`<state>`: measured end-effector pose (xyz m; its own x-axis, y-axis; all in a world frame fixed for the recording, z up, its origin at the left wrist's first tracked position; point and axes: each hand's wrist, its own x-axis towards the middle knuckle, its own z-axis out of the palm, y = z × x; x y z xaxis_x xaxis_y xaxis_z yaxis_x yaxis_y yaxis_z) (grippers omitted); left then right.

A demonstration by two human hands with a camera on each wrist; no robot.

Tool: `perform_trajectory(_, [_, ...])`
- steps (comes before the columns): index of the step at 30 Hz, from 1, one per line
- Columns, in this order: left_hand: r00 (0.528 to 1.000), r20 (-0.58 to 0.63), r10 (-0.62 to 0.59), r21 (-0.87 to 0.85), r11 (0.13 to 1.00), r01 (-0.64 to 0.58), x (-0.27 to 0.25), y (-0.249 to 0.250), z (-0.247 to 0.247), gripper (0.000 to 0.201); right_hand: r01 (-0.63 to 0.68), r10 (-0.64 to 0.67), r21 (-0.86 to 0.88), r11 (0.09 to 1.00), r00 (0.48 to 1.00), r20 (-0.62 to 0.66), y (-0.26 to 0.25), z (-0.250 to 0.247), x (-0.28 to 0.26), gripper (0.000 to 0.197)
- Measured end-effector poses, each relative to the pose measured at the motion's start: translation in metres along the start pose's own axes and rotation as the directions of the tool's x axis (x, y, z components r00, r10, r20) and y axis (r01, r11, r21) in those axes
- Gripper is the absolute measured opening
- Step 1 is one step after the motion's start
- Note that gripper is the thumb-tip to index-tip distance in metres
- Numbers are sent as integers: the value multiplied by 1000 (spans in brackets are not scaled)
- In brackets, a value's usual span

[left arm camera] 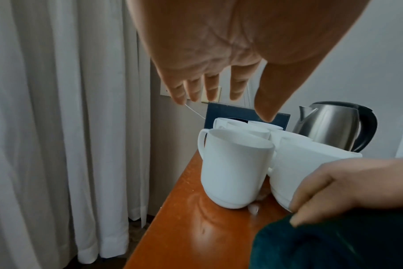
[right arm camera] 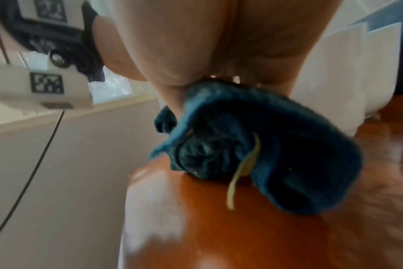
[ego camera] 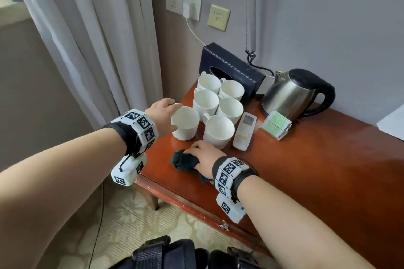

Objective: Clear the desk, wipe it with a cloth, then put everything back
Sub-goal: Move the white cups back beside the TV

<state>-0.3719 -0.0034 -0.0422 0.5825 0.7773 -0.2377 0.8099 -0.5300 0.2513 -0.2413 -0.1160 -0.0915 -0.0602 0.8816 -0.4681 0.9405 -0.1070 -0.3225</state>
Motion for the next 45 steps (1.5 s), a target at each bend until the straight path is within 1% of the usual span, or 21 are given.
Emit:
perform_trajectory(4, [994,82,75,30,997,-77,11,-9,3,70,-12,13,-59,998,1000,17,-4,18,-3,60])
perform_trajectory(7, [988,114,108,48,992,-114,19,-7,3,73,-35,39,-71,997,997,59,-2,20,-8,79])
perform_trajectory(8, [986,131,105,46,993,-112,21,-6,4,75,-45,52,-82,996,995,80,-3,18,-11,82])
perform_trajectory(10, [983,153,103,41,993,-111,26,-3,8,81,-68,77,-99,993,993,85,-5,10,-16,76])
perform_trajectory(12, [982,166,92,30,995,-98,30,1,10,84,-118,118,-22,993,993,7,-6,-5,-23,61])
perform_trajectory(14, [979,190,70,24,997,-76,35,5,12,86,-191,213,152,970,966,-146,-1,-21,-28,48])
perform_trajectory(15, [978,200,57,28,998,-64,37,8,13,87,-218,271,224,950,932,-241,3,-29,-30,45])
perform_trajectory(16, [978,201,48,32,998,-56,39,10,15,87,-241,323,263,934,884,-338,8,-36,-30,44])
perform_trajectory(17, [981,188,46,30,998,-53,41,12,17,86,-271,367,273,923,833,-415,14,-41,-29,46])
perform_trajectory(18, [986,163,45,22,999,-49,43,13,20,84,-311,408,275,910,794,-451,19,-45,-27,51])
perform_trajectory(19, [990,137,42,29,999,-46,45,13,23,81,-357,450,281,891,778,-438,23,-48,-24,58])
perform_trajectory(21, [993,113,36,84,995,-46,47,15,23,81,-422,511,307,853,795,-327,27,-49,-15,72])
perform_trajectory(23, [994,105,24,122,992,-36,49,18,21,76,-440,532,348,828,814,-233,29,-45,-4,80])
perform_trajectory(24, [993,116,6,117,993,-19,49,21,20,71,-441,537,373,816,817,-209,30,-41,1,82])
perform_trajectory(27, [986,152,-68,46,997,62,51,26,21,54,-430,553,435,791,807,-208,31,-31,11,90])
perform_trajectory(31, [984,177,-32,-34,999,39,57,22,25,47,-396,553,499,771,805,-216,36,-30,18,102])
perform_trajectory(33, [980,194,-36,-53,997,47,58,22,24,45,-390,554,507,769,802,-223,36,-29,21,105])
perform_trajectory(35, [983,182,-31,-54,998,41,59,22,26,48,-377,562,529,761,789,-247,35,-28,23,103])
perform_trajectory(38, [983,185,-18,-67,997,31,62,18,27,57,-350,594,606,714,761,-260,33,-29,22,99])
perform_trajectory(42, [984,175,-15,-96,995,33,58,14,19,54,-297,610,667,683,734,-298,30,-32,13,101])
perform_trajectory(45, [992,122,-6,-109,994,20,52,12,12,57,-276,606,684,675,737,-301,25,-41,3,101])
